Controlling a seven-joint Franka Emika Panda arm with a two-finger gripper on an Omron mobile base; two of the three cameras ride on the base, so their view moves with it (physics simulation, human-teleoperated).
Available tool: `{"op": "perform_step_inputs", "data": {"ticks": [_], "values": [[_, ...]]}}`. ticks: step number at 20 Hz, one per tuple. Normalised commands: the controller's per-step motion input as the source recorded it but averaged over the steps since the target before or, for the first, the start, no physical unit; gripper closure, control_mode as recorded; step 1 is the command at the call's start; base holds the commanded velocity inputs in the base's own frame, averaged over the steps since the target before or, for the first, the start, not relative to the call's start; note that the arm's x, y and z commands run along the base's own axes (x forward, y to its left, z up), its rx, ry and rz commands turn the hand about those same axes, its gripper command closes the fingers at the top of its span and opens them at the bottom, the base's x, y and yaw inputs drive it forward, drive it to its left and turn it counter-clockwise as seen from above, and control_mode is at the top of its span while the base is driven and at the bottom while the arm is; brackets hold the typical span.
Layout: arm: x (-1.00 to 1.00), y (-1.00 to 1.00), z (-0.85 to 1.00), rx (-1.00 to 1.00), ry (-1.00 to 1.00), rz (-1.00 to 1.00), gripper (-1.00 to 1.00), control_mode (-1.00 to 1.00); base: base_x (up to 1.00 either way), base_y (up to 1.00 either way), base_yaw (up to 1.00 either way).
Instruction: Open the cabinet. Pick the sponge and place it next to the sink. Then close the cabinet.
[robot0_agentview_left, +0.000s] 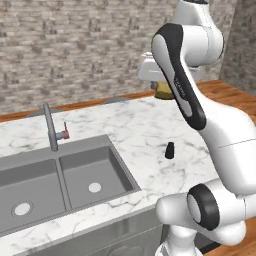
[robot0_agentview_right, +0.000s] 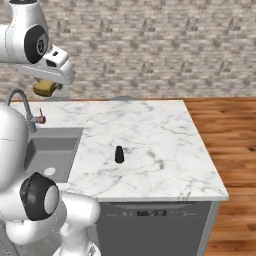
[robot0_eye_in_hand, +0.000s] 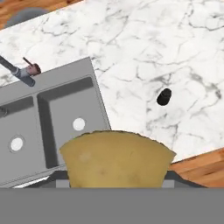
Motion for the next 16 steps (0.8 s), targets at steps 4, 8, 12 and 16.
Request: {"op": "perform_step_inputs", "data": {"ticks": [4, 8, 12, 16], "values": [[0.29, 0.22, -0.88, -0.15, 0.52, 0.03, 1.0, -1.0, 0.0, 0.0, 0.0], [0.04, 0.0, -0.72, -0.1, 0.25, 0.04, 1.0, -1.0, 0.0, 0.0, 0.0], [0.12, 0.0, -0.61, -0.1, 0.16, 0.07, 1.0, -1.0, 0.0, 0.0, 0.0], [0.1, 0.0, -0.45, -0.02, 0.06, 0.04, 1.0, -1.0, 0.0, 0.0, 0.0]]}}
